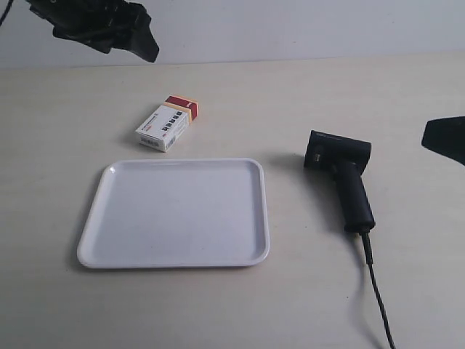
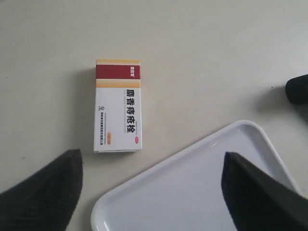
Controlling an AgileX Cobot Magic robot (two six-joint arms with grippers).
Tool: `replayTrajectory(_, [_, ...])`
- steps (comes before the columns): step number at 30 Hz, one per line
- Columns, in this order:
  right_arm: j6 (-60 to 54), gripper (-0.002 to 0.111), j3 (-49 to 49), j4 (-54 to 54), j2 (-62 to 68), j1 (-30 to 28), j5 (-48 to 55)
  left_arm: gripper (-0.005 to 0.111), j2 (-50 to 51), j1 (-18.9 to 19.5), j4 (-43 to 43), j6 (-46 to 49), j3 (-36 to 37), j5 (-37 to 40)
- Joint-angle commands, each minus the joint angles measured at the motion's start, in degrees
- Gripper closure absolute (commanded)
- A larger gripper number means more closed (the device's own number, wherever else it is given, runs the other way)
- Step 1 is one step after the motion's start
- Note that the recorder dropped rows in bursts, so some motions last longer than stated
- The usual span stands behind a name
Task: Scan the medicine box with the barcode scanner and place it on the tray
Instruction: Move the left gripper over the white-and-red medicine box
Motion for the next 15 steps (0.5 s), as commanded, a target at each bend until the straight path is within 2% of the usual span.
replayTrajectory(1, [-3.0,0.054,-0.4,3.3,0.2,0.3,2.0,0.029,5.2,-0.3,1.7,-0.8,-5.9,4.6])
replayTrajectory(6, [-3.0,0.048,-0.4,5.4,0.2,0.3,2.1,0.024,9.8,-0.3,2.4,-0.8,-9.7,6.5])
replayTrajectory(10, [-3.0,0.048,-0.4,5.4,0.2,0.3,2.9,0.023,10.9,-0.3,1.9,-0.8,-9.7,5.9])
replayTrajectory(15, [-3.0,0.048,-0.4,5.4,0.2,0.3,2.9,0.023,11.1,-0.3,-4.0,-0.4,-9.6,3.4])
